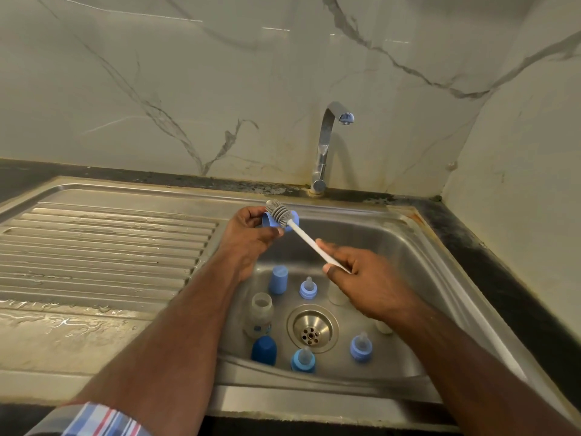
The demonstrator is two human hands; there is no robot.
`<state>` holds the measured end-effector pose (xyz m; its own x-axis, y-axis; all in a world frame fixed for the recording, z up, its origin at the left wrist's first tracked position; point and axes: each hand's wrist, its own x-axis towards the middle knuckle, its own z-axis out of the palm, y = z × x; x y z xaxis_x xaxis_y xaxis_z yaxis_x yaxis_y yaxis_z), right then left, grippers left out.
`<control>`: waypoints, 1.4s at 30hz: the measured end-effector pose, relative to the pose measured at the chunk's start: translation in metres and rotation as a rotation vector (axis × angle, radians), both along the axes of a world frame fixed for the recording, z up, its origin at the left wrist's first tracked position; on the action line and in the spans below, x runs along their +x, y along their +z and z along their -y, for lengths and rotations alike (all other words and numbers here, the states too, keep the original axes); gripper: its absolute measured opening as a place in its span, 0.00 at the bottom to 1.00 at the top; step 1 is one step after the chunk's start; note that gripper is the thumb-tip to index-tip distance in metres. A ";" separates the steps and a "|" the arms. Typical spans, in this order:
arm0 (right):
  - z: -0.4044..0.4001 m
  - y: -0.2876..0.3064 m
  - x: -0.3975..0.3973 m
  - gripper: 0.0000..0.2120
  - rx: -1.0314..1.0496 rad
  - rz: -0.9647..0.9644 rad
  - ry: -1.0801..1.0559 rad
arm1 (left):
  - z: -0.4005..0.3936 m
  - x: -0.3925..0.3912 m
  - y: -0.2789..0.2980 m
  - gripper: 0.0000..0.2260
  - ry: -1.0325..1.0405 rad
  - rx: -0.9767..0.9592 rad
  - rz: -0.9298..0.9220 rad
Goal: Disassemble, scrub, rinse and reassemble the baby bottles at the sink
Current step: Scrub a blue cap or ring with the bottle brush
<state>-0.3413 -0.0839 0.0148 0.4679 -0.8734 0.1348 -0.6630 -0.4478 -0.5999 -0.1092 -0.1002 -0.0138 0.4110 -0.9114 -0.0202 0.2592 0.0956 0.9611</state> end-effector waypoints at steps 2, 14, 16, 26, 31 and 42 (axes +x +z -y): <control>0.004 0.001 -0.001 0.23 -0.011 0.019 -0.029 | -0.004 0.002 0.004 0.19 -0.020 -0.034 -0.139; -0.011 0.002 0.002 0.22 0.150 0.139 0.086 | -0.013 0.005 0.017 0.16 -0.133 -0.034 -0.605; -0.010 0.004 0.004 0.22 0.112 0.126 0.074 | -0.014 0.005 0.017 0.17 -0.135 -0.045 -0.592; -0.002 0.003 0.001 0.22 0.105 0.161 0.055 | -0.018 0.003 0.020 0.16 -0.189 -0.019 -0.646; -0.004 0.004 0.002 0.22 0.104 0.175 0.064 | -0.021 0.003 0.020 0.17 -0.231 -0.027 -0.664; -0.012 0.006 -0.001 0.22 0.169 0.255 0.085 | -0.020 0.004 0.024 0.17 -0.261 -0.066 -0.709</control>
